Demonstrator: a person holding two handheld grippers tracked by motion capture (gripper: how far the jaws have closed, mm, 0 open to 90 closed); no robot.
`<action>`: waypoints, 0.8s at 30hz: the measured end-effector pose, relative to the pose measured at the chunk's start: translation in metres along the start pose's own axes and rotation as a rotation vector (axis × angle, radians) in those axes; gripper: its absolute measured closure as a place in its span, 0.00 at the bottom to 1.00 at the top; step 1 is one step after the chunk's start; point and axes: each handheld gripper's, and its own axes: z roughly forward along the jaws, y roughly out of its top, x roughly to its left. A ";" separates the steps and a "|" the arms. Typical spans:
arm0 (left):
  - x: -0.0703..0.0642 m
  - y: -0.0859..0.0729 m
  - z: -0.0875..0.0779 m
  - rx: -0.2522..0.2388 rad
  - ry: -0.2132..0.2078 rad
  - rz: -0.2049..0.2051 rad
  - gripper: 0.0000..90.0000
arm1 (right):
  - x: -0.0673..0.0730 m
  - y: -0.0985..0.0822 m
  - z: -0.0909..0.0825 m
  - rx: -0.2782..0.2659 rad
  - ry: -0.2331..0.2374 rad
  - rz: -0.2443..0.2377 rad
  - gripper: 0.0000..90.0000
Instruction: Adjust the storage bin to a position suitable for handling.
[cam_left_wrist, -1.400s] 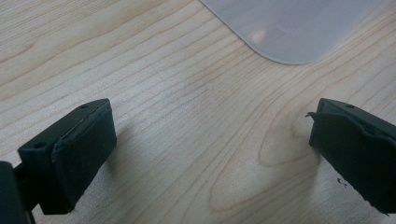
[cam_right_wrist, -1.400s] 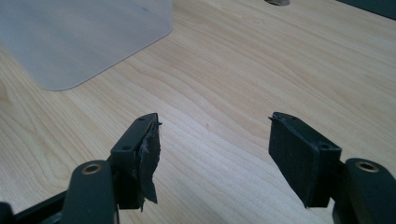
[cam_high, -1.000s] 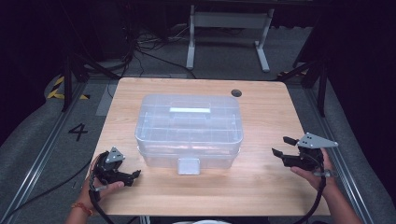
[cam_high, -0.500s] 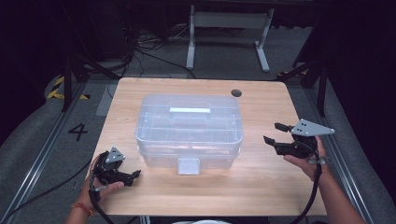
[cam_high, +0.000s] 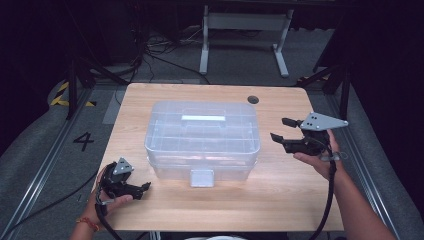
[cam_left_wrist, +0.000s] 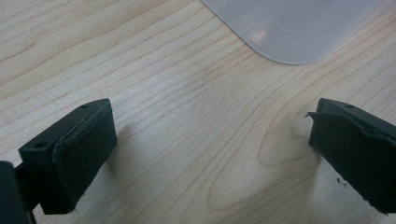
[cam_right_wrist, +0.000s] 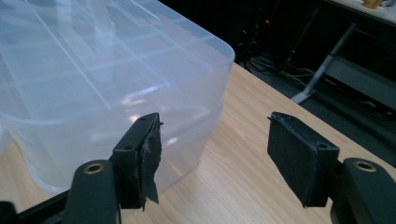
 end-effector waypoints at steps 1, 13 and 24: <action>0.000 0.000 0.000 0.000 0.000 0.000 0.01 | 0.000 0.000 0.000 0.000 0.000 0.000 0.39; 0.000 0.000 0.000 0.000 0.000 0.000 0.01 | 0.013 0.028 0.026 0.005 0.051 -0.032 0.40; 0.000 0.000 0.000 0.000 0.000 0.000 0.01 | 0.024 0.043 0.047 0.007 0.081 -0.064 0.40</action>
